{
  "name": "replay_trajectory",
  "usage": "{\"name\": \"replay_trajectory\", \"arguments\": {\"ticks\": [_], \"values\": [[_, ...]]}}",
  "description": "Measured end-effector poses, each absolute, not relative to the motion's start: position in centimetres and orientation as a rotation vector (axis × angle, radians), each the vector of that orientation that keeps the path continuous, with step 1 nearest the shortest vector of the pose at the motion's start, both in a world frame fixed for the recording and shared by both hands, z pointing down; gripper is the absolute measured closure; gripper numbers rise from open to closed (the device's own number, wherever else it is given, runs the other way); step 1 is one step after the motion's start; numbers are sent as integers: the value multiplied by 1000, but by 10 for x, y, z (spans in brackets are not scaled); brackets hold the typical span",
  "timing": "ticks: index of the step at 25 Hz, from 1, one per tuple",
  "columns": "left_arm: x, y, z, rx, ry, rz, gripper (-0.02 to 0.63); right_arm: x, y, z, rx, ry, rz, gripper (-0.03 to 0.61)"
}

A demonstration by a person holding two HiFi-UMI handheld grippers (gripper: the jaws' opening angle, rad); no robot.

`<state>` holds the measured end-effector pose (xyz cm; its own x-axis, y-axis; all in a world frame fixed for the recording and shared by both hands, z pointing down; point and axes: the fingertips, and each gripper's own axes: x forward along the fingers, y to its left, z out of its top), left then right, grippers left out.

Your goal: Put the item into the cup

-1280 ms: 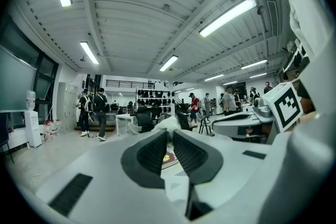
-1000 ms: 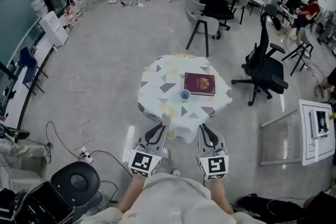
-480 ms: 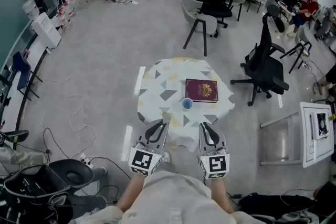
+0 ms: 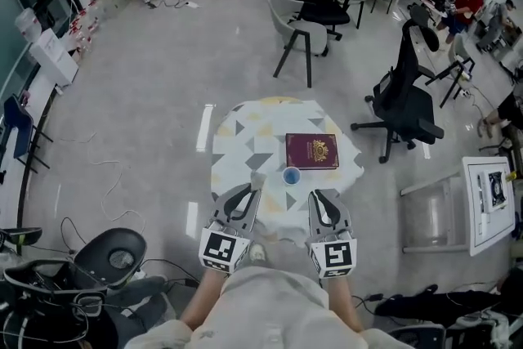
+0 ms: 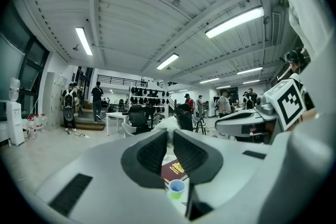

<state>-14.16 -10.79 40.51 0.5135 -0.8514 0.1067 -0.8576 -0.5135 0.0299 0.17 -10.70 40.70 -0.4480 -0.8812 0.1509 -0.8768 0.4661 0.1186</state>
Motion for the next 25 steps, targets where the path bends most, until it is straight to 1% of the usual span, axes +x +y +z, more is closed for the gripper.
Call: {"name": "replay_trajectory", "arguments": {"ticks": [13,25], "values": [[-157,-152,411,2699,-1392,57,565,-10,-131,419,1604,-2400,-5,543],[-158,-158,431,2667,-1374,67,565,-10,-141,428,1582,-2382,-4,543]]}}
